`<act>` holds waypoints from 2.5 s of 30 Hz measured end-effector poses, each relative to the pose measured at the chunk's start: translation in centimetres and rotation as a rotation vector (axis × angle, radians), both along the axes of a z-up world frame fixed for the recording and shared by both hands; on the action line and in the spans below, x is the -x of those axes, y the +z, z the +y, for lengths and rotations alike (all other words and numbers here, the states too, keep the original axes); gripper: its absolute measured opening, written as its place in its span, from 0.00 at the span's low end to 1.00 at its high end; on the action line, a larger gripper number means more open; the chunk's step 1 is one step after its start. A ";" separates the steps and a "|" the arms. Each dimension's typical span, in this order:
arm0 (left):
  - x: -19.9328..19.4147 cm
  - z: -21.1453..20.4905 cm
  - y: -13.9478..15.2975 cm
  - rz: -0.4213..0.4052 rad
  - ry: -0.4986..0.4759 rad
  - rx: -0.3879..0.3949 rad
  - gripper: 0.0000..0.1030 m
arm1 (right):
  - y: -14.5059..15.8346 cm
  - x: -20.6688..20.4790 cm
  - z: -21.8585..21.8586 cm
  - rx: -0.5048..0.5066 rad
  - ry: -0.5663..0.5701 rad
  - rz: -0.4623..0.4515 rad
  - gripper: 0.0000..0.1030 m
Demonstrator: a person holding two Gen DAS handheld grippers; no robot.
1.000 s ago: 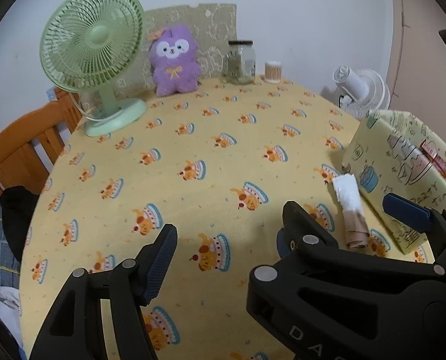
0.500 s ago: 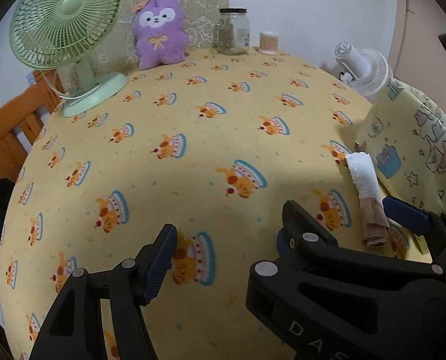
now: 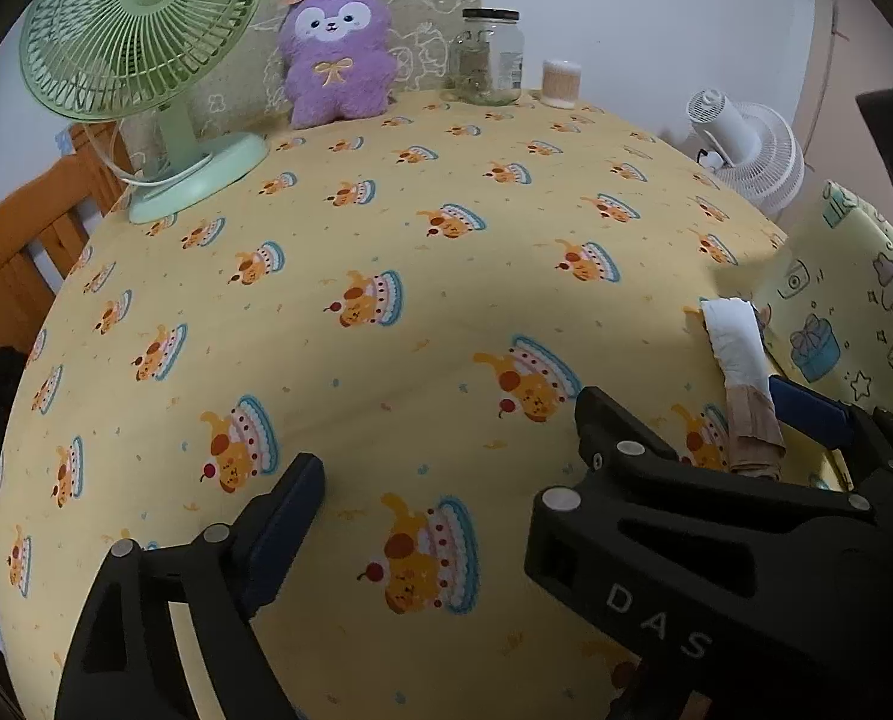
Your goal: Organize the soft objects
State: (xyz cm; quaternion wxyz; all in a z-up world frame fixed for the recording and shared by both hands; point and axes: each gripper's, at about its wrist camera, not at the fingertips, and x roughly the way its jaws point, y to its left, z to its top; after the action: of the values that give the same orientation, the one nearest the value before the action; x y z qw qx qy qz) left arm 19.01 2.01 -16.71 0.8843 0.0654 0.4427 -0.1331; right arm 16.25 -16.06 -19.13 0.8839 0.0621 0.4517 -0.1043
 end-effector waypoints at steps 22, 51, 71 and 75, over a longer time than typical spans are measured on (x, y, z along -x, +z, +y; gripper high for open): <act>1.7 1.0 1.0 -0.017 0.032 0.041 0.72 | 1.5 0.3 2.6 0.012 0.186 0.006 0.22; 7.7 0.6 11.1 -0.245 0.059 0.073 0.73 | 12.4 6.4 3.5 0.039 0.298 -0.232 0.21; 8.7 -3.7 15.1 -0.319 0.021 0.112 0.77 | 17.3 8.0 -0.6 0.073 0.279 -0.307 0.21; 8.5 -5.2 15.3 -0.312 0.015 0.113 0.77 | 17.5 8.0 -2.2 0.077 0.254 -0.304 0.21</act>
State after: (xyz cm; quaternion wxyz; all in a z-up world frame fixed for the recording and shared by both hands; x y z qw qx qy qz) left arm 10.49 -3.19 -1.39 0.9456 0.0322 0.2922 -0.1395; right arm 8.21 -18.27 -1.66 0.9496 -0.0139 0.3131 0.0013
